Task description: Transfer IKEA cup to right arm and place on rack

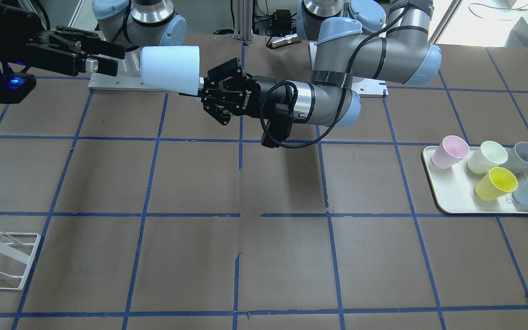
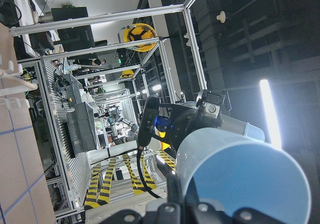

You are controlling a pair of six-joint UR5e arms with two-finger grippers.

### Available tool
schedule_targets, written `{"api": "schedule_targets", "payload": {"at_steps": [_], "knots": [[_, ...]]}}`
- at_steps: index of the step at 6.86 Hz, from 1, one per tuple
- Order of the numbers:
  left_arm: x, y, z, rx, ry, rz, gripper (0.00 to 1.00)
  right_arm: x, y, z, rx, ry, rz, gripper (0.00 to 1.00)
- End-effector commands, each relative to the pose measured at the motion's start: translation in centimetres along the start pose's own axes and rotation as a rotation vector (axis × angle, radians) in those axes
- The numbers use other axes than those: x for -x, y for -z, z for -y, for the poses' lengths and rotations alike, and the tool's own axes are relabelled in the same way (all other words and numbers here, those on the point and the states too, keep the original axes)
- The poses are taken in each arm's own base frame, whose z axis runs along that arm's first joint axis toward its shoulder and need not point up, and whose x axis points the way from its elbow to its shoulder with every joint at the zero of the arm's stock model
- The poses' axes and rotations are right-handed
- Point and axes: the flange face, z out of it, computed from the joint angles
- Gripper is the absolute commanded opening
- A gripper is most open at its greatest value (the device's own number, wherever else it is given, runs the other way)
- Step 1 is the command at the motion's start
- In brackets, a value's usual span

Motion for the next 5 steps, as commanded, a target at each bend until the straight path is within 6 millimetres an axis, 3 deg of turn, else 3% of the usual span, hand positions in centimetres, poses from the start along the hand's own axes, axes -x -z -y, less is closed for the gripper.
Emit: {"api": "schedule_targets", "payload": {"at_steps": [1,5], "knots": [[0.0,0.0,0.0,0.0,0.0,0.0,0.0,0.7,-2.8,-0.8,0.021,0.034,-0.037,1.0],[-0.1,-0.1,-0.1,0.003,-0.001,-0.001,0.0,1.3,-5.1,-0.6,0.038,0.061,-0.069,1.0]]}}
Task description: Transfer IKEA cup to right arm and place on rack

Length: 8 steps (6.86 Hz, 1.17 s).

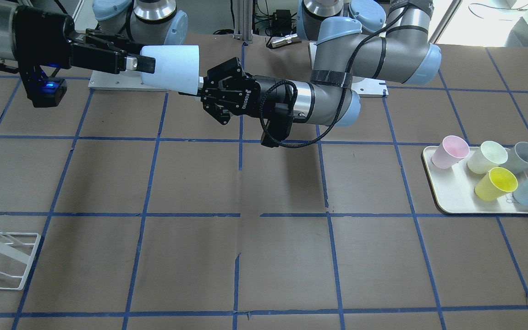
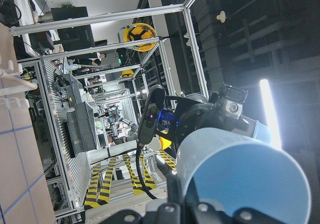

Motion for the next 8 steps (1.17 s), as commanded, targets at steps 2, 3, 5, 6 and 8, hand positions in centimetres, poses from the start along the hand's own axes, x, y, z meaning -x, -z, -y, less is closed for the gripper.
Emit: {"api": "schedule_targets", "payload": {"at_steps": [2,3,5,6,8], "knots": [[0.05,0.02,0.03,0.0,0.0,0.0,0.0,0.86,-0.2,0.38,-0.02,0.014,-0.004,1.0],[-0.02,-0.06,-0.04,0.002,-0.001,-0.001,0.0,0.97,-0.16,0.55,-0.025,0.016,-0.002,1.0],[-0.02,-0.06,-0.04,0.002,-0.001,-0.001,0.0,0.99,-0.14,0.51,-0.026,0.018,-0.003,0.82],[-0.09,-0.07,-0.06,0.002,-0.001,-0.001,0.0,1.11,-0.07,0.56,-0.032,0.03,-0.004,0.55],[0.08,-0.06,-0.07,0.008,0.005,0.005,0.0,1.16,0.06,0.67,-0.035,0.031,-0.007,0.45]]}}
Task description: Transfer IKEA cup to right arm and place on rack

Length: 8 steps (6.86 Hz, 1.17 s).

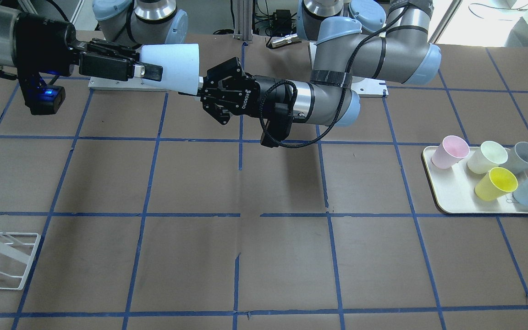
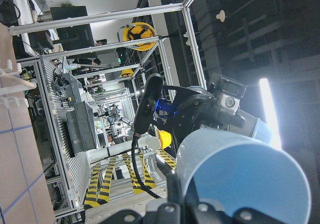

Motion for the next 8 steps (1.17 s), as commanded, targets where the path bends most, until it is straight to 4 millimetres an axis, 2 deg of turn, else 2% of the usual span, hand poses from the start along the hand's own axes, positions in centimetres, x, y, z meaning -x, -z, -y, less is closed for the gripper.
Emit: {"api": "schedule_targets", "payload": {"at_steps": [1,2,4,5,6,8], "knots": [[0.2,0.0,0.0,-0.002,0.016,0.003,0.76,0.1,0.1,0.1,-0.003,0.002,-0.003,0.45],[0.1,0.0,0.1,0.001,0.014,0.005,0.8,0.4,0.3,-0.2,-0.008,0.01,-0.002,0.45],[-0.1,0.0,0.1,0.002,0.014,0.004,0.81,1.4,1.5,-0.3,-0.028,0.029,-0.011,0.45],[-0.8,0.2,0.3,0.003,0.001,0.006,0.81,1.8,2.8,0.1,-0.061,0.049,-0.058,0.45],[-1.6,0.4,0.4,-0.001,0.024,0.003,0.81,2.3,5.1,0.5,-0.112,0.07,-0.11,0.45],[-2.3,2.1,1.9,-0.018,0.059,0.019,0.85,2.7,8.0,1.2,-0.261,0.163,-0.331,0.45]]}}
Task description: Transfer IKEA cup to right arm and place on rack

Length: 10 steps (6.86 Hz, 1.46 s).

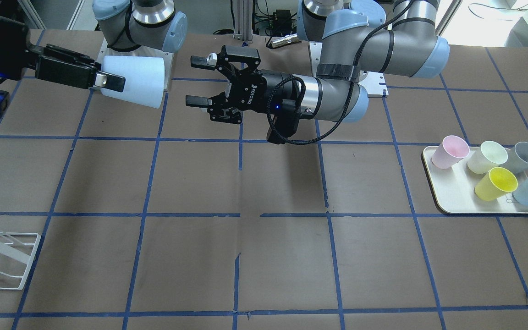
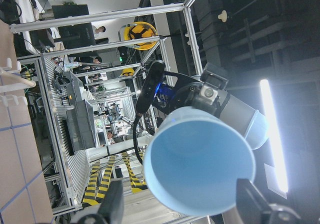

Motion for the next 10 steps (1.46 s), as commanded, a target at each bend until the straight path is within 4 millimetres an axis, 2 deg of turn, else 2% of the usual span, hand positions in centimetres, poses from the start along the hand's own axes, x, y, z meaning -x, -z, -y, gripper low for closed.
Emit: {"api": "schedule_targets", "payload": {"at_steps": [1,2,3,5,7,9,10], "knots": [[0.0,2.9,1.3,0.046,0.007,0.101,0.85,-0.7,2.6,1.4,-0.177,0.107,-0.243,0.46],[0.1,4.5,1.9,0.065,0.009,0.153,0.85,-1.1,3.3,1.9,-0.248,0.151,-0.341,0.46],[0.2,5.6,2.5,0.099,0.017,0.209,0.85,-1.4,3.5,1.7,-0.268,0.208,-0.416,0.46],[-1.8,7.3,4.5,0.215,0.038,0.391,0.85,-0.7,3.7,1.5,-0.313,0.356,-0.5,0.46],[-2.3,9.3,5.3,0.351,0.047,0.613,0.85,-1.1,5.0,2.8,-0.355,0.549,-0.666,0.46],[-2.5,11.5,6.2,0.409,0.045,0.971,0.89,-1.3,5.8,5.9,-0.384,0.652,-0.786,0.45],[-2.4,13.1,7.0,0.394,0.036,1.197,0.97,-1.9,6.3,9.0,-0.396,0.643,-0.9,0.45]]}}
